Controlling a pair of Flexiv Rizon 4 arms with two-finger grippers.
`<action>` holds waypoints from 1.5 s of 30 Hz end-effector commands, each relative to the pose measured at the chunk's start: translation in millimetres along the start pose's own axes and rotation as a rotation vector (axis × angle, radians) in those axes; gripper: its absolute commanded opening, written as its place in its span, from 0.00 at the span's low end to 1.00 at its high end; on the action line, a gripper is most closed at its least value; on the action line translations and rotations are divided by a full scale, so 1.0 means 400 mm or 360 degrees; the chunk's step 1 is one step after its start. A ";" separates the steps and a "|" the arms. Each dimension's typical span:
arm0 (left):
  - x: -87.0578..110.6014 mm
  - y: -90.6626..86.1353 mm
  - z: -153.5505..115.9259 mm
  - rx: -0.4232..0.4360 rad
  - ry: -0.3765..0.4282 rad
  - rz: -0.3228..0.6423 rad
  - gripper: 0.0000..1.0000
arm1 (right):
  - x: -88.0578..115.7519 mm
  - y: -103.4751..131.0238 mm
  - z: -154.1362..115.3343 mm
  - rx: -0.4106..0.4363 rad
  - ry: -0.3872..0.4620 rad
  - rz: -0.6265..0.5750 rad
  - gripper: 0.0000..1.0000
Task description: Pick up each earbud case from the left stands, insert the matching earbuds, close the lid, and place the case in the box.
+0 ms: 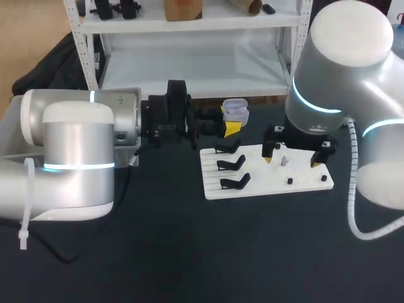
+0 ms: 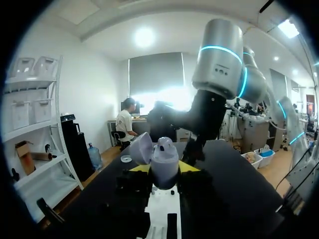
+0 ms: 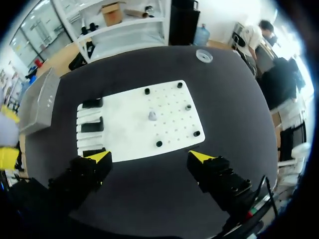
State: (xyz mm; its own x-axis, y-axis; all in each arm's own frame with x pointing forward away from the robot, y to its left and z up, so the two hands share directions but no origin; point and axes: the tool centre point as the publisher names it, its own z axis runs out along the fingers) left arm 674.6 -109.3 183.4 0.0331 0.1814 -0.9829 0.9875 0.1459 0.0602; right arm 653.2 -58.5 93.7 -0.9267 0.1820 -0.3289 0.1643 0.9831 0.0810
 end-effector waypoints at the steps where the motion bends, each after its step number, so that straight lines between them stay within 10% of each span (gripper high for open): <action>1: 0.002 -0.003 0.000 -0.0009 -0.0007 0.0003 0.00 | -0.046 0.025 0.046 0.0017 0.0101 0.0038 1.00; 13: 0.002 -0.003 0.000 -0.0009 -0.0007 0.0003 0.00 | -0.080 -0.002 0.146 -0.0027 0.0170 0.0163 1.00; 15: 0.002 -0.003 0.000 -0.0009 -0.0007 0.0003 0.00 | -0.078 -0.008 0.158 -0.0024 0.0171 0.0193 0.51; 16: 0.002 -0.003 0.000 -0.0009 -0.0007 0.0003 0.00 | -0.076 -0.009 0.162 -0.0039 0.0173 0.0213 0.48; 45: 0.002 -0.003 0.000 -0.0009 -0.0007 0.0003 0.00 | -0.078 -0.007 0.208 -0.0086 0.0237 0.0151 0.27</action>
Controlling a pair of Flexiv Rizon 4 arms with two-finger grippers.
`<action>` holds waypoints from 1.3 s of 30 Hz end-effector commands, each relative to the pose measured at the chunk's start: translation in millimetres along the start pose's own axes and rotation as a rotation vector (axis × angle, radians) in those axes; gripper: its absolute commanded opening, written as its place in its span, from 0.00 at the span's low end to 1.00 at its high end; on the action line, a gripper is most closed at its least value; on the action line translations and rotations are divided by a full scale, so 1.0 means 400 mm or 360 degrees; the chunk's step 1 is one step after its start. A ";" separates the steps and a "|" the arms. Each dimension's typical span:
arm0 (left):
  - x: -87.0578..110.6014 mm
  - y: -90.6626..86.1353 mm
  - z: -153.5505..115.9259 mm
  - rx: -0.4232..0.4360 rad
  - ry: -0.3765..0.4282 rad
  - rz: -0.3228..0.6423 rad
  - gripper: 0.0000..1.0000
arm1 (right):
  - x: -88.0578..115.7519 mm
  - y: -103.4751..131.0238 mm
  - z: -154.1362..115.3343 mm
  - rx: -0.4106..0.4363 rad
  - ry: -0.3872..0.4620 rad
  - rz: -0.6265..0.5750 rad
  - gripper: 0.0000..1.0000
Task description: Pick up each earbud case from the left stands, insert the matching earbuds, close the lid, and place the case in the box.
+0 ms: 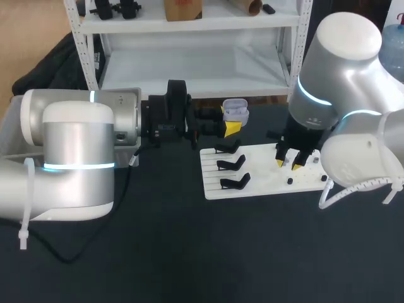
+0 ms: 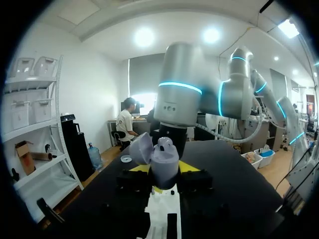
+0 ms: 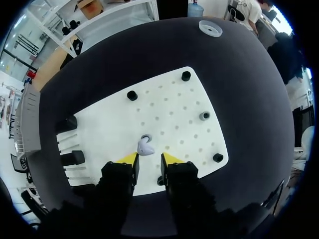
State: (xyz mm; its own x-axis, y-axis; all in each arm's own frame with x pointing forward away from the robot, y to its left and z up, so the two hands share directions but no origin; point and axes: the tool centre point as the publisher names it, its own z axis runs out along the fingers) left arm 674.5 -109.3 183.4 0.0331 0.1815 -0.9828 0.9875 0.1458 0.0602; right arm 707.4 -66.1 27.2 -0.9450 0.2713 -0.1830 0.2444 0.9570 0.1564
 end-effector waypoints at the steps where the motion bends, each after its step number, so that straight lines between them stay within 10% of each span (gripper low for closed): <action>1: 0.003 -0.003 0.000 -0.0009 -0.0007 0.0003 0.00 | -0.004 0.004 0.007 -0.0002 0.0016 -0.0010 0.27; 39: 0.003 -0.003 0.000 -0.0009 -0.0007 0.0003 0.00 | -0.031 -0.001 0.033 0.0010 0.0046 -0.0118 0.35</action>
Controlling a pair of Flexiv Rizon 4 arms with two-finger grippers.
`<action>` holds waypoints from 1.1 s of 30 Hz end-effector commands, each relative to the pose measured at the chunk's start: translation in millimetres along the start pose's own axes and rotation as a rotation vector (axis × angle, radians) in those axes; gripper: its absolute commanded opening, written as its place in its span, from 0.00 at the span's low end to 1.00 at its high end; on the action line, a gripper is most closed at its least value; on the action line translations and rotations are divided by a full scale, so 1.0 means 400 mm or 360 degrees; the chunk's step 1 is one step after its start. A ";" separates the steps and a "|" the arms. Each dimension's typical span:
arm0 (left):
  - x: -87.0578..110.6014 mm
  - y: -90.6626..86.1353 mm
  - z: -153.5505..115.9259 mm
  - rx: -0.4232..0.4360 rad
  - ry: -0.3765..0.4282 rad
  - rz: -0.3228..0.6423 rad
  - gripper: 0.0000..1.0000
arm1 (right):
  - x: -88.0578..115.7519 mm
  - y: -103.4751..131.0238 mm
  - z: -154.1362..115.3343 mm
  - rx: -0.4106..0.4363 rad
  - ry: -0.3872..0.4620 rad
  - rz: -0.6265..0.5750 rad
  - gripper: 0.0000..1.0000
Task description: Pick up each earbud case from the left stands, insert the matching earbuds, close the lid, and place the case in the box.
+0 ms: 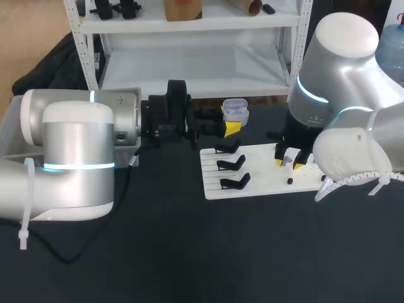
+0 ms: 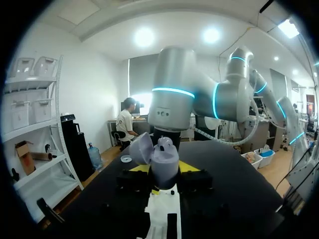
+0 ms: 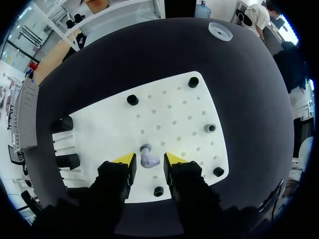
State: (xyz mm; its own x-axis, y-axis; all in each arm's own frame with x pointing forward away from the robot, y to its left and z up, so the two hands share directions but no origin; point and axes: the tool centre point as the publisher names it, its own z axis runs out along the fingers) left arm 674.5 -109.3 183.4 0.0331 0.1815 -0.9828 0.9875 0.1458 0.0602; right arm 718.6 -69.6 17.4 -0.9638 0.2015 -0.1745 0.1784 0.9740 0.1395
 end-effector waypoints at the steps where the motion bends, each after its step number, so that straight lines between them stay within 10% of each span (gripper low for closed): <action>1: 0.003 -0.003 0.000 -0.0009 -0.0007 0.0003 0.00 | -0.007 0.003 0.004 0.0003 0.0016 -0.0008 0.35; 23: 0.003 -0.003 0.000 -0.0009 -0.0007 0.0003 0.00 | 0.003 0.018 -0.005 -0.0003 0.0021 -0.0057 0.29; 33: 0.003 -0.003 0.000 -0.0009 -0.0007 0.0003 0.00 | 0.001 0.020 -0.005 0.0006 0.0017 -0.0036 0.10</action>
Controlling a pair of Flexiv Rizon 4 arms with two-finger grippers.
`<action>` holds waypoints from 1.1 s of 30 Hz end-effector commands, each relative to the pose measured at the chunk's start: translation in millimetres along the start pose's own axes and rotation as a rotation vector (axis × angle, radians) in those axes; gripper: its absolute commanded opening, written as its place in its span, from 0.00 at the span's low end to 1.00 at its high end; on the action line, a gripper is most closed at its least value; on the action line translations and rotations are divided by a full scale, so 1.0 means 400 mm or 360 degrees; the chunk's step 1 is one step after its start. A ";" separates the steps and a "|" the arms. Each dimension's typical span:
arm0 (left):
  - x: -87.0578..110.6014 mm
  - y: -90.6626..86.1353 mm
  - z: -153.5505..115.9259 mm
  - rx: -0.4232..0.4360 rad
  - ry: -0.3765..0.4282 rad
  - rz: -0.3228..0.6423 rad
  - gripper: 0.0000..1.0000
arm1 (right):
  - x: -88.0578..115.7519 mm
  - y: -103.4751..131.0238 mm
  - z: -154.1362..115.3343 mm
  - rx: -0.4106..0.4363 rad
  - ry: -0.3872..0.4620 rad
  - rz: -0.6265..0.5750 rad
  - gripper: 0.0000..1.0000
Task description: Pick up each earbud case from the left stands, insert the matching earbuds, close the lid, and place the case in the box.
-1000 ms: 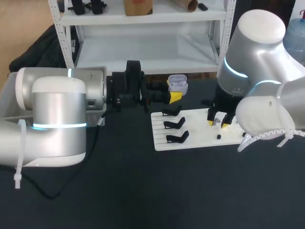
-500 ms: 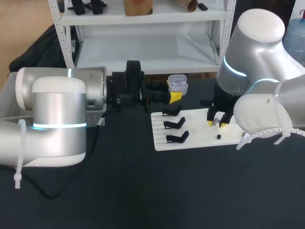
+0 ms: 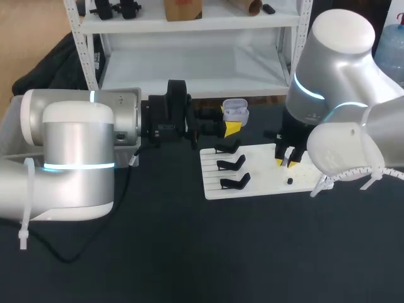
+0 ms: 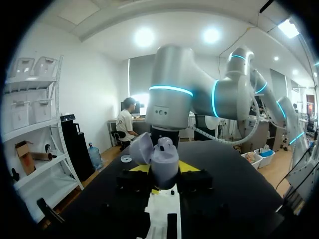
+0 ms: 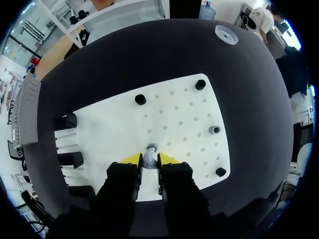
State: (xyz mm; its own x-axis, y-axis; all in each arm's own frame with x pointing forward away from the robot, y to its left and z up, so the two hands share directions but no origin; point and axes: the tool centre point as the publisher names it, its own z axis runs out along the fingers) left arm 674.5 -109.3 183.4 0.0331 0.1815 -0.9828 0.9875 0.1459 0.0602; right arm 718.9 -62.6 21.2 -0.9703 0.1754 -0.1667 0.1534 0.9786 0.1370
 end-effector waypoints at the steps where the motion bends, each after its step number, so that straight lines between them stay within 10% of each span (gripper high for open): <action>1: 0.003 -0.003 0.000 -0.0009 -0.0007 0.0003 0.00 | 0.000 0.002 0.003 0.0012 -0.0002 0.0007 0.04; 12: 0.003 -0.003 0.000 -0.0009 -0.0007 0.0003 0.00 | -0.004 0.005 -0.069 0.0071 -0.0027 0.0050 0.00; 33: 0.003 -0.003 0.000 -0.0009 -0.0007 0.0003 0.00 | 0.116 0.011 -0.508 -0.0028 0.0177 -0.0657 0.00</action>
State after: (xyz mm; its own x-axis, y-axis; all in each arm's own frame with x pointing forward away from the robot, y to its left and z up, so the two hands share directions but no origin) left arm 674.5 -109.3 183.4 0.0331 0.1816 -0.9828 0.9875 0.1459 0.0602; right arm 652.1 -68.6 166.3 -0.9709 -0.2127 -0.1101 -0.2219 0.9718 0.0800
